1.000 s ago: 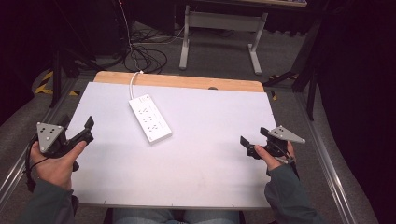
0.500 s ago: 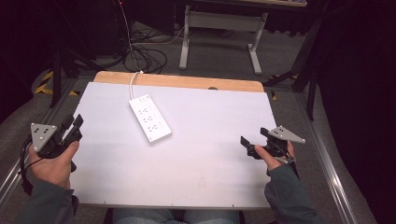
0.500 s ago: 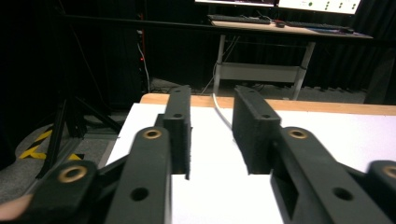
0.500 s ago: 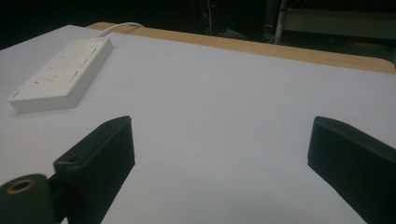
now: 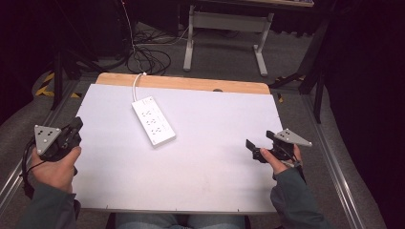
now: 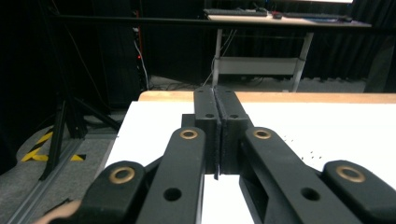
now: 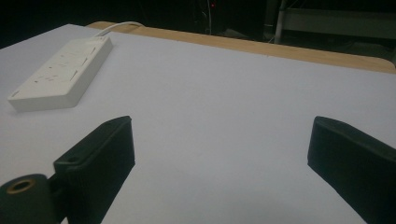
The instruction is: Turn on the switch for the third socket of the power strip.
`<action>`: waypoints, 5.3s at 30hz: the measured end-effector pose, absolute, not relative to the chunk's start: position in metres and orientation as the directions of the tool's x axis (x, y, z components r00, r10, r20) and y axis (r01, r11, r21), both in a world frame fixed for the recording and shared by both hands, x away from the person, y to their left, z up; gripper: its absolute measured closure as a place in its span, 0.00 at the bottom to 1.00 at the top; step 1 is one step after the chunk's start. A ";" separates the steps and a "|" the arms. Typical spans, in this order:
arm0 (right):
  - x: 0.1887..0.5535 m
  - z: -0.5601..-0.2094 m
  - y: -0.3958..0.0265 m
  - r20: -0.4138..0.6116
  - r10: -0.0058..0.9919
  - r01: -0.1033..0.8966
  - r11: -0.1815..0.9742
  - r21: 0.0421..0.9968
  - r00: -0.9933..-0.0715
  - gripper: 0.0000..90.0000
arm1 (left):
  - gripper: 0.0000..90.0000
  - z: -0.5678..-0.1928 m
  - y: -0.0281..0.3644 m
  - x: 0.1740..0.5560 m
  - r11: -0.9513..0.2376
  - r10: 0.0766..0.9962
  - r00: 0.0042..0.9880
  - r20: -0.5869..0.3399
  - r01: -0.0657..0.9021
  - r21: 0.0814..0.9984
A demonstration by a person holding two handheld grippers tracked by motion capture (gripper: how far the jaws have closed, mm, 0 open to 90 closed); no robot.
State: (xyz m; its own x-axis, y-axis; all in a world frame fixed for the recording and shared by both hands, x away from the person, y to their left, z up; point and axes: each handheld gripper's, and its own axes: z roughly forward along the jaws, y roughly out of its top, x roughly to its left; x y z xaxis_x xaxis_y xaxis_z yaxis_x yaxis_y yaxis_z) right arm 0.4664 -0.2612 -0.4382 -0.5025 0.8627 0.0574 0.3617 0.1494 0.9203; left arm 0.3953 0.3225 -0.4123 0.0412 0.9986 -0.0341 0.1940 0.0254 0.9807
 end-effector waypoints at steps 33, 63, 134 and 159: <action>0.466 -0.439 -0.261 0.036 0.864 0.360 0.171 0.917 -0.503 0.09 | 1.00 -0.413 0.290 0.436 -0.102 0.983 0.172 0.063 0.230 0.968; 0.466 -0.439 -0.260 0.034 0.862 0.359 0.175 0.917 -0.506 0.09 | 1.00 -0.420 0.259 0.467 -0.205 0.949 0.291 0.121 0.278 0.938; 0.468 -0.440 -0.260 0.032 0.858 0.363 0.182 0.914 -0.512 0.09 | 1.00 -0.452 0.179 0.516 -0.395 0.832 0.530 0.162 0.361 0.845; 0.467 -0.440 -0.259 0.033 0.857 0.363 0.183 0.914 -0.514 0.09 | 1.00 -0.470 0.160 0.530 -0.440 0.810 0.563 0.162 0.403 0.802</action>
State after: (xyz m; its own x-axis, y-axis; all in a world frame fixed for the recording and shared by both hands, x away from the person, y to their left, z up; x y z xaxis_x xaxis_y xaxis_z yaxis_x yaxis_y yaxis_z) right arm 0.4674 -0.2589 -0.4403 -0.5143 0.8570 0.0328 0.3629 0.1829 0.9137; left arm 0.5302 0.1602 -0.4696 0.5629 0.8105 0.1622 0.4028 -0.4404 0.8024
